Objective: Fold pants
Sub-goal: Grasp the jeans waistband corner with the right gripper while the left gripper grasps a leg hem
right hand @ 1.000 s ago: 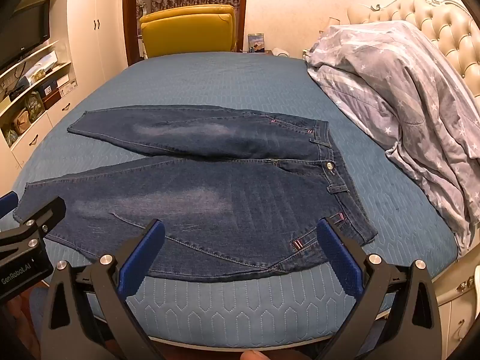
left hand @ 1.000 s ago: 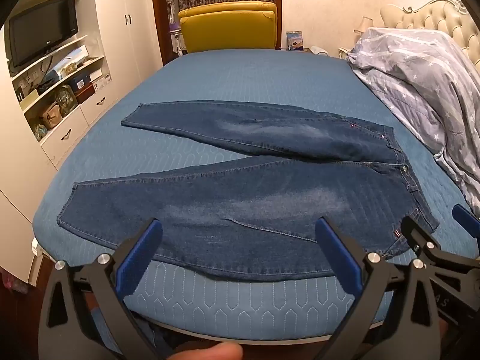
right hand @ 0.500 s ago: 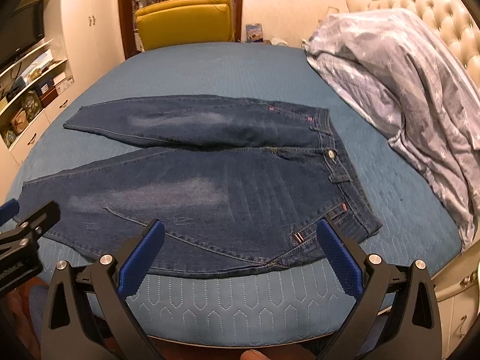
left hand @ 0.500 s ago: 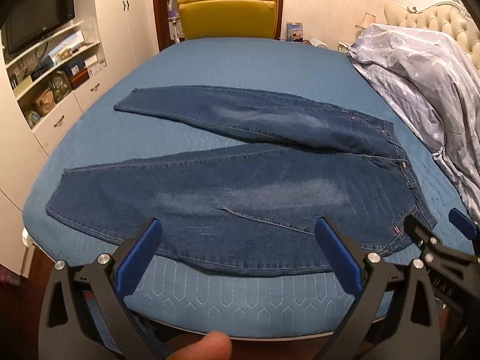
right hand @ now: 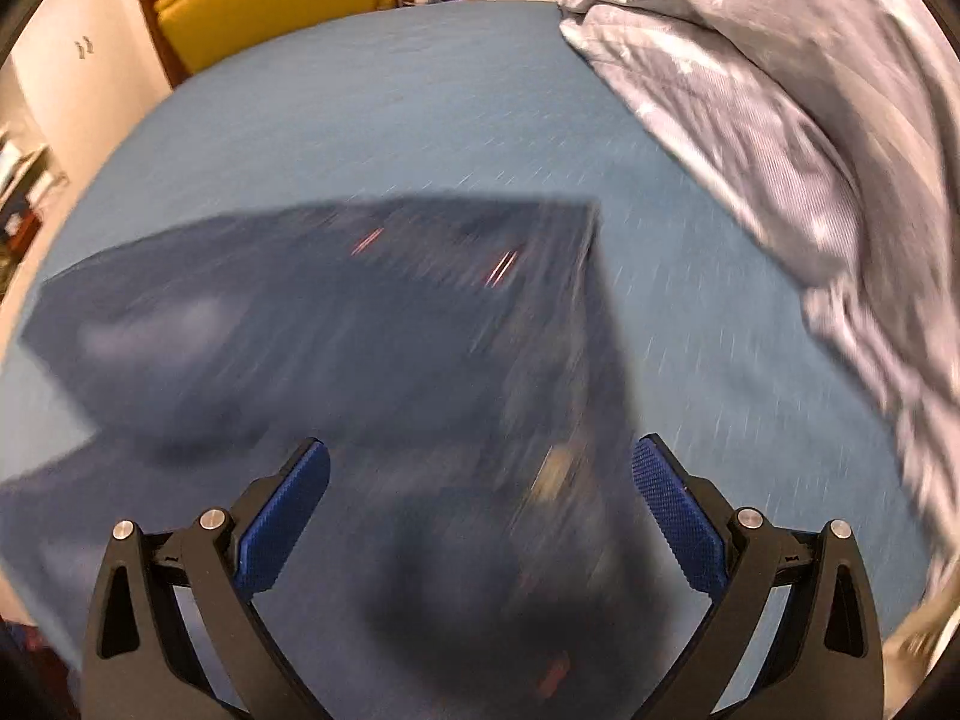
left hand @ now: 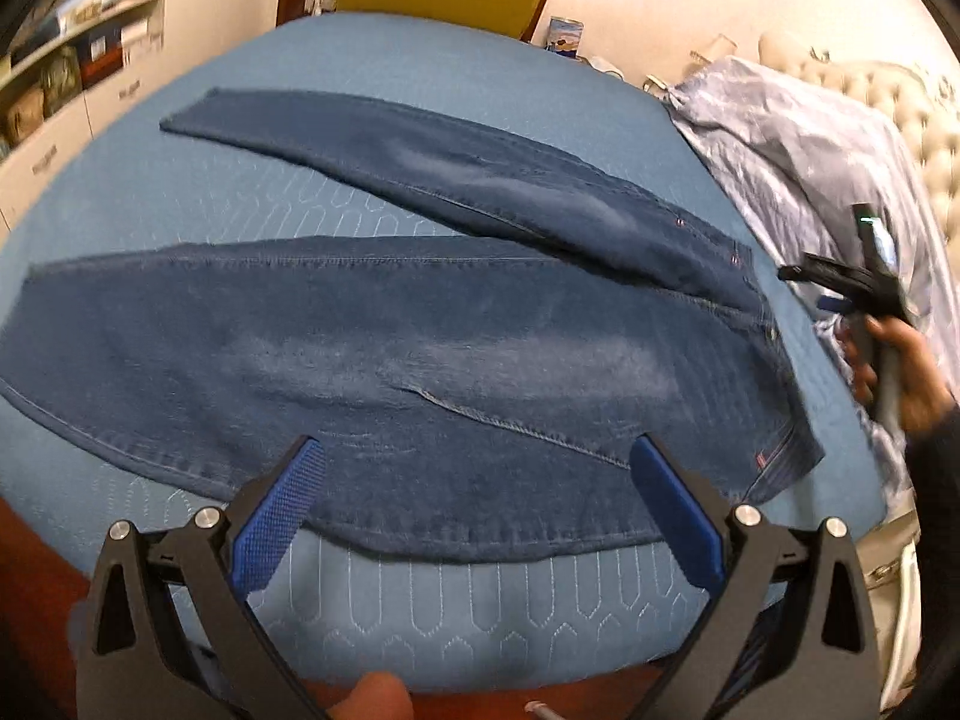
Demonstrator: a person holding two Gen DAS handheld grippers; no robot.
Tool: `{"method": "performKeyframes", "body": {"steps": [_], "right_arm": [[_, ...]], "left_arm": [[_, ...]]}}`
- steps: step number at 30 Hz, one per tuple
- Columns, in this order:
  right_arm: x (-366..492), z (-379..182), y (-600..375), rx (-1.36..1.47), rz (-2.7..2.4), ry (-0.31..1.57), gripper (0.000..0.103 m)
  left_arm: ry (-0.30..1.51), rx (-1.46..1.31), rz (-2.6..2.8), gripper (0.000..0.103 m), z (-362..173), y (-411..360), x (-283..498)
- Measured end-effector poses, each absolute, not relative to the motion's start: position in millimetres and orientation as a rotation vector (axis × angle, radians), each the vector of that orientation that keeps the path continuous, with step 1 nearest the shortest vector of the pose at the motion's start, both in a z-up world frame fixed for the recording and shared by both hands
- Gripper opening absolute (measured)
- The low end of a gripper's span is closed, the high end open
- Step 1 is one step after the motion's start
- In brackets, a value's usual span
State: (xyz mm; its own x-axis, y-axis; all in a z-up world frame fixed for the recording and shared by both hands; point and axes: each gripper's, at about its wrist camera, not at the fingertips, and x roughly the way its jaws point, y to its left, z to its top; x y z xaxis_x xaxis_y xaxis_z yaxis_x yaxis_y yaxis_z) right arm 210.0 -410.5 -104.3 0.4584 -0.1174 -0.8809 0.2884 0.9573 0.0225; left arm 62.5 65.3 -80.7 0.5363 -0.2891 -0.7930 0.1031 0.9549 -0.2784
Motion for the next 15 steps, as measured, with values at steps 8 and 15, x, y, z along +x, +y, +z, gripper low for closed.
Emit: {"method": "performKeyframes", "body": {"steps": [8,15], "right_arm": [[322,-152,-512,0.255,-0.257,1.142,0.098],[360,-189,-521,0.244,-0.146,1.157,0.067]], "left_arm": [[0.995,-0.272,-0.16,0.101,-106,104,97],[1.007,-0.292,-0.149,0.101,-118,118,109]]}}
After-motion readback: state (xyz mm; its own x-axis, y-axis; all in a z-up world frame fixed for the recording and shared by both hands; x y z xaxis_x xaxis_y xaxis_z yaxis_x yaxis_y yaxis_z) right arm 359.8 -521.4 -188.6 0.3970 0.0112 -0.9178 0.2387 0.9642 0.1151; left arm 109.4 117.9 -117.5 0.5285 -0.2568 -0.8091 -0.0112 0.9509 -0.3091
